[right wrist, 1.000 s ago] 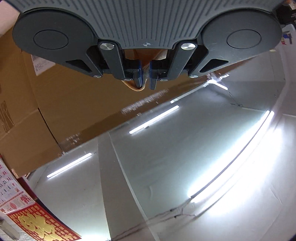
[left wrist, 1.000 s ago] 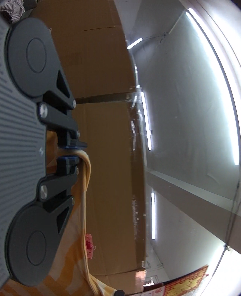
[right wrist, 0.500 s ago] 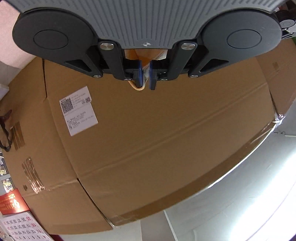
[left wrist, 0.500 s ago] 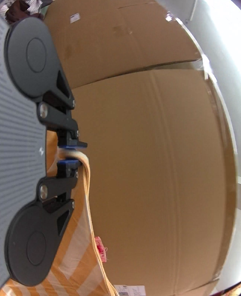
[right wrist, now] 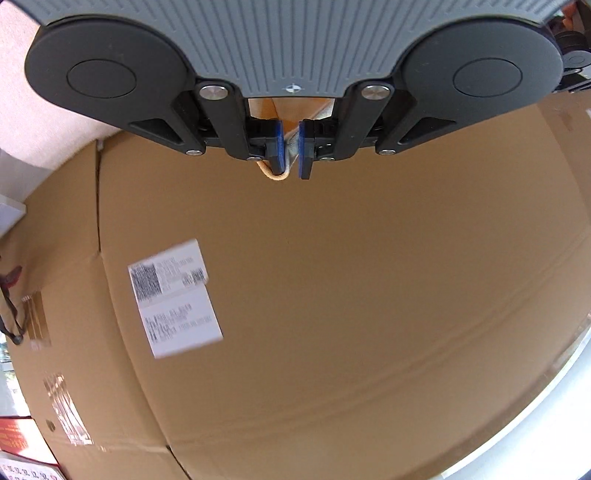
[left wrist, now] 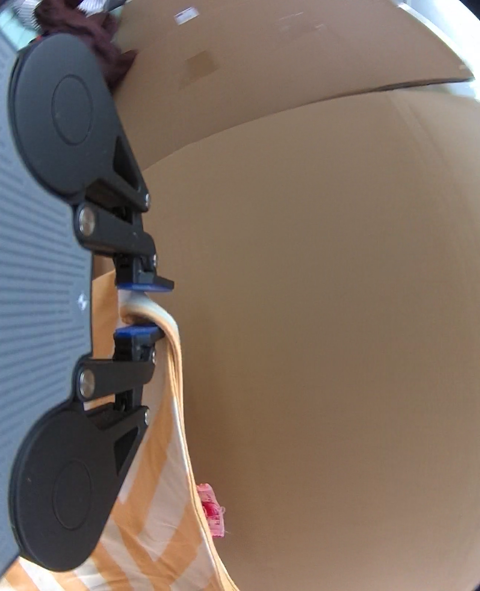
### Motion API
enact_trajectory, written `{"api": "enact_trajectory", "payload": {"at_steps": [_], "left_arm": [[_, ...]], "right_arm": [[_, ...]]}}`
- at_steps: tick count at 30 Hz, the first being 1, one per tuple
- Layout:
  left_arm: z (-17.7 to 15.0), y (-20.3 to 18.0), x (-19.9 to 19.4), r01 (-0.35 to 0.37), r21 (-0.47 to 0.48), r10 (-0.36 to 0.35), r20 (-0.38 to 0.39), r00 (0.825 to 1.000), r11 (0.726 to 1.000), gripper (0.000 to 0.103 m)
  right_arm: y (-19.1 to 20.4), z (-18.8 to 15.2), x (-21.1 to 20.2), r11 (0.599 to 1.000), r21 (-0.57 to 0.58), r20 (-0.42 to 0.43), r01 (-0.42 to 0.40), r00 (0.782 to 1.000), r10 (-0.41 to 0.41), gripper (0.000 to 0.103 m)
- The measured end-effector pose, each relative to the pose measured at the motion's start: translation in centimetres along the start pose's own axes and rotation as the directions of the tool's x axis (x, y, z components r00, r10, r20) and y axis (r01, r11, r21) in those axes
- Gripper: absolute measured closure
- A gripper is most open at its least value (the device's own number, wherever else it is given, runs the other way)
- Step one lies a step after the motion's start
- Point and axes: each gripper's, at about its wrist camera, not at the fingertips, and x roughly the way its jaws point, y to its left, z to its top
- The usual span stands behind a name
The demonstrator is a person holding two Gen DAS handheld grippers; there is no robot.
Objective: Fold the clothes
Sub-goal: 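Lift the shirt high with both grippers and shake it out, then lay the shirt flat on the towel and open both grippers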
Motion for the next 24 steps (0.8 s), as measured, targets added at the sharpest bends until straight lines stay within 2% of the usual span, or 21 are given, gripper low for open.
{"api": "enact_trajectory", "payload": {"at_steps": [4, 10, 12, 16, 17, 18, 20, 21, 23, 24], "left_arm": [[-1.5, -0.4, 1.5, 0.036, -0.008, -0.036, -0.018, 0.999, 0.999, 0.079], [-3.0, -1.6, 4.1, 0.043, 0.051, -0.039, -0.065, 0.997, 0.998, 0.077], [-3.4, -2.1, 5.0, 0.036, 0.090, -0.028, -0.085, 0.996, 0.995, 0.069], [-4.6, -3.0, 6.5, 0.054, 0.152, -0.036, -0.119, 0.992, 0.987, 0.061], [-4.9, -3.2, 7.0, 0.063, 0.159, -0.040, -0.142, 0.989, 0.985, 0.055], [-5.2, -3.2, 7.6, 0.074, 0.166, -0.045, -0.175, 0.983, 0.983, 0.044], [-5.9, -2.9, 8.4, 0.094, 0.163, -0.056, -0.224, 0.973, 0.982, 0.035], [-6.1, -2.3, 8.3, 0.104, 0.154, -0.066, -0.232, 0.970, 0.983, 0.034], [-6.2, -0.8, 7.2, 0.131, 0.127, -0.100, -0.228, 0.969, 0.983, 0.030], [-6.3, 0.2, 6.3, 0.143, 0.112, -0.116, -0.223, 0.968, 0.983, 0.025]], "right_arm": [[-0.4, -1.4, 2.1, 0.999, -0.024, -0.056, 0.046, 0.997, -0.047, 0.094], [-0.5, -2.9, 4.8, 0.992, -0.090, -0.102, 0.093, 0.990, -0.102, 0.094], [-0.5, -3.4, 5.9, 0.986, -0.124, -0.127, 0.107, 0.984, -0.123, 0.094], [-0.8, -4.6, 8.4, 0.972, -0.173, -0.204, 0.158, 0.960, -0.193, 0.094], [-0.9, -4.9, 9.0, 0.969, -0.188, -0.226, 0.162, 0.953, -0.203, 0.094], [-1.0, -5.2, 9.6, 0.965, -0.204, -0.250, 0.163, 0.945, -0.213, 0.094], [-1.2, -5.9, 10.8, 0.955, -0.253, -0.318, 0.155, 0.919, -0.233, 0.091], [-1.4, -6.2, 11.3, 0.950, -0.274, -0.361, 0.149, 0.900, -0.245, 0.089], [-2.2, -5.9, 10.8, 0.956, -0.258, -0.396, 0.143, 0.887, -0.239, 0.083], [-2.9, -5.3, 9.6, 0.966, -0.223, -0.394, 0.130, 0.894, -0.211, 0.080]]}}
